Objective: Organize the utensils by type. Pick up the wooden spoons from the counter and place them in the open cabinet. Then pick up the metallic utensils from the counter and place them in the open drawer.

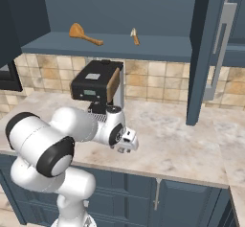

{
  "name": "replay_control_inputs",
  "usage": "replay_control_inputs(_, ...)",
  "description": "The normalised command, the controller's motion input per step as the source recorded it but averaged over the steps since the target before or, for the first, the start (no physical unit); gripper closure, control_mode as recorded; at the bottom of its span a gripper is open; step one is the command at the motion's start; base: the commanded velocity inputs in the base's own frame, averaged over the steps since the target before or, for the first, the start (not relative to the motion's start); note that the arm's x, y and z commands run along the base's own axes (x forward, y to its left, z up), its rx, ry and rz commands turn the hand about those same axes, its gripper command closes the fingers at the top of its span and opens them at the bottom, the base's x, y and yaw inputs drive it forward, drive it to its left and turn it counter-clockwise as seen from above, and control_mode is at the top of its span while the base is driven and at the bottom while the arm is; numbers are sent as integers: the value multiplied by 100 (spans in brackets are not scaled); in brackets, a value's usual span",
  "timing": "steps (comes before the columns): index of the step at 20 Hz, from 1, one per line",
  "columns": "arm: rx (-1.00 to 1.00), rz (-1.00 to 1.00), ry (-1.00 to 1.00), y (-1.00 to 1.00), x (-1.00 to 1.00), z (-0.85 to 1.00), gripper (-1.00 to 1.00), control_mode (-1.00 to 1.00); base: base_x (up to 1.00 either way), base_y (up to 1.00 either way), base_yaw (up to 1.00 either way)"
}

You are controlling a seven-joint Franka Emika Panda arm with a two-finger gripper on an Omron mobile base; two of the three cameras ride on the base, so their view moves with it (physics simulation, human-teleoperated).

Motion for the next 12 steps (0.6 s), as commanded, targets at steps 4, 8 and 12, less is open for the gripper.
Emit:
replay_control_inputs(4,0,0,0,-2,0,-26,-100,-100,0,0,0)
replay_control_inputs(8,0,0,0,0,0,-29,-100,-100,0,0,0)
replay_control_inputs(12,0,0,0,0,0,-21,-100,-100,0,0,0)
